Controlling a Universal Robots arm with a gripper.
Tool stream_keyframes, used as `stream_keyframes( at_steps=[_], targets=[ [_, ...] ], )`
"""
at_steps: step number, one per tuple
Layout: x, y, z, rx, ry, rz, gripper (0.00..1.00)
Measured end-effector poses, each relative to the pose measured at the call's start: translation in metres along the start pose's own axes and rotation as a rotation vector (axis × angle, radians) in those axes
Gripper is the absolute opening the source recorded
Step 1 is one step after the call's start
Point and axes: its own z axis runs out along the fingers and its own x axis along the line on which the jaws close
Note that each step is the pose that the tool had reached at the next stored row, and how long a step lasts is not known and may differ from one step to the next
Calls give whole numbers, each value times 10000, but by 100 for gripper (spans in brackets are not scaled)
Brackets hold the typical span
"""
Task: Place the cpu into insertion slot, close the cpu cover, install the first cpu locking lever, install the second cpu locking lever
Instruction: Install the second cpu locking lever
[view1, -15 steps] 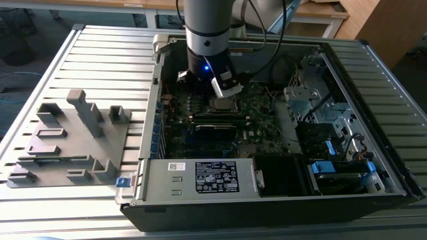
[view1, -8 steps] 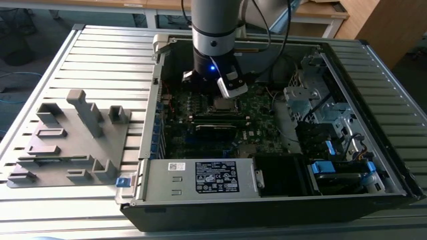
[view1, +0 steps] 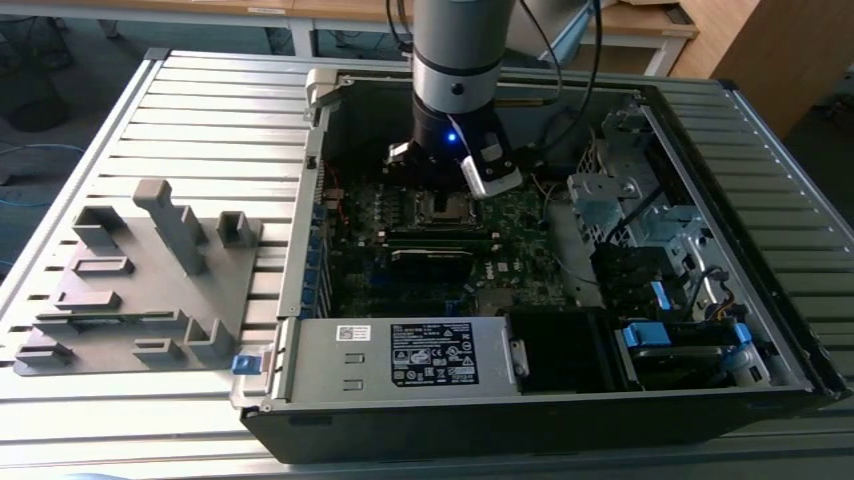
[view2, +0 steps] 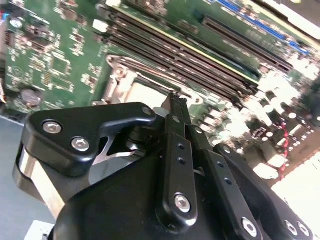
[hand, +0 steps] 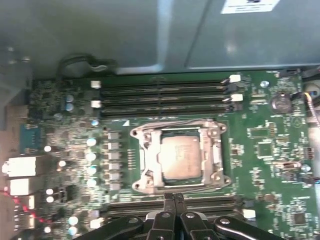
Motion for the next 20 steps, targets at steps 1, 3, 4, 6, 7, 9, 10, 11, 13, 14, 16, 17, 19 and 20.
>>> stream_keyframes(
  at_steps=[1, 3, 4, 6, 7, 9, 10, 11, 13, 14, 16, 17, 19, 20],
  targets=[
    [-15, 7, 3, 0, -1, 0, 11],
    [-21, 47, 13, 1, -1, 3, 11],
    [-21, 72, 18, 1, -1, 1, 11],
    [-21, 125, 30, 1, 0, 1, 11],
    [-20, 152, 35, 1, -1, 1, 11],
    [-27, 189, 47, 1, -1, 0, 11],
    [-43, 200, 55, -1, -1, 0, 11],
    [-61, 207, 61, 0, -1, 1, 11],
    [-89, 219, 74, 0, 0, 1, 11],
    [-90, 222, 76, -2, -1, 2, 11],
    [-90, 224, 77, 0, -1, 1, 11],
    [-90, 231, 77, 0, -1, 1, 11],
    [-89, 238, 78, 1, 0, 2, 11],
    [-89, 238, 78, 0, -1, 1, 11]
  ],
)
